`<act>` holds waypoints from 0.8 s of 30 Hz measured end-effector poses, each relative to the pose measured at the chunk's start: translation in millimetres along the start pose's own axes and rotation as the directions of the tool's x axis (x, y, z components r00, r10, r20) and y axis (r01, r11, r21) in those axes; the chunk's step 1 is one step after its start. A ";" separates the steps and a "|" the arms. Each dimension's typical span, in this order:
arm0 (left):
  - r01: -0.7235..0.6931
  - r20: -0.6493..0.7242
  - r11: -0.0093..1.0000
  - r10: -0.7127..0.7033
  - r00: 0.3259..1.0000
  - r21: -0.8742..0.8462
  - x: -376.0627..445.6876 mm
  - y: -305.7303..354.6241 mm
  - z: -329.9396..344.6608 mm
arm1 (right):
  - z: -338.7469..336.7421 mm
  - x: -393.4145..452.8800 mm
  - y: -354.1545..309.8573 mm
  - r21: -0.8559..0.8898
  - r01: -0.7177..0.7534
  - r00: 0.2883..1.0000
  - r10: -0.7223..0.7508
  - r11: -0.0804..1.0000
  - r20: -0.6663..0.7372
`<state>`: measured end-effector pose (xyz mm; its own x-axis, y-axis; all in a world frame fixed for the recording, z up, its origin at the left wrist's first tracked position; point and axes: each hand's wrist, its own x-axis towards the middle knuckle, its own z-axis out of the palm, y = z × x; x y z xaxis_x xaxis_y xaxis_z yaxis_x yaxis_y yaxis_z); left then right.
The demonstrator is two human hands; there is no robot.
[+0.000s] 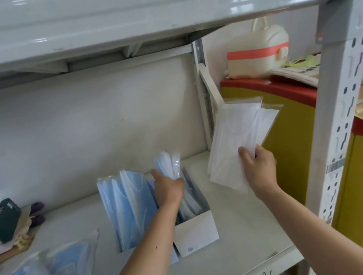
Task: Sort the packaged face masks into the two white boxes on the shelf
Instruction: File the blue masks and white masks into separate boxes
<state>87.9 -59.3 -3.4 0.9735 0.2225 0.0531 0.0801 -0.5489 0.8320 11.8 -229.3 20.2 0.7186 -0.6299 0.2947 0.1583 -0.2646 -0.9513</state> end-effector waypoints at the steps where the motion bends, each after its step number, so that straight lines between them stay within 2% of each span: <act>1: -0.007 0.002 0.999 0.007 1.000 0.044 -0.1 -1.2 -5.0 | 2.5 -0.8 -2.1 0.011 0.008 1.000 -0.008 1.000 -0.001; 7: -0.095 0.015 0.986 0.094 0.995 0.137 -10.3 -3.0 -32.7 | 38.7 -17.5 -22.9 0.074 0.081 0.994 -0.086 0.994 0.061; 10: -0.112 0.009 0.989 0.112 0.994 0.100 -14.7 -8.7 -36.7 | 68.8 -32.0 -16.9 -0.165 0.091 0.970 -0.050 0.982 0.237; 12: -0.123 -0.017 0.986 0.125 0.992 0.113 -15.9 -12.4 -37.2 | 80.3 -38.6 -11.3 -0.453 0.187 0.925 -0.001 0.871 0.381; 14: -0.133 -0.027 0.987 0.136 0.990 0.095 -18.6 -12.3 -37.8 | 87.3 -45.2 -9.6 -0.615 0.346 0.878 -0.014 0.708 0.478; 17: -0.128 -0.019 0.991 0.129 0.991 0.028 -20.1 -11.7 -39.2 | 101.7 -53.8 -5.1 -0.692 0.526 0.820 -0.079 0.495 0.567; 19: -0.099 -0.025 0.995 0.099 0.995 -0.029 -15.8 -14.3 -39.7 | 111.3 -55.0 -1.4 -0.712 0.588 0.787 -0.068 0.384 0.614; 22: -0.058 0.014 0.996 0.059 0.998 -0.073 -13.9 -17.8 -43.4 | 114.5 -54.3 4.0 -0.735 0.615 0.766 0.003 0.287 0.642; 24: -0.027 0.055 0.985 0.037 0.998 -0.169 -14.0 -18.5 -48.2 | 111.1 -54.9 9.0 -0.760 0.584 0.789 0.017 0.287 0.614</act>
<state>62.5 -13.5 7.2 0.9861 0.1574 0.0529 0.0167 -0.4109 0.9115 49.0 -116.0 -14.6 0.9855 -0.0538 0.1608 -0.0493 -0.9983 -0.0318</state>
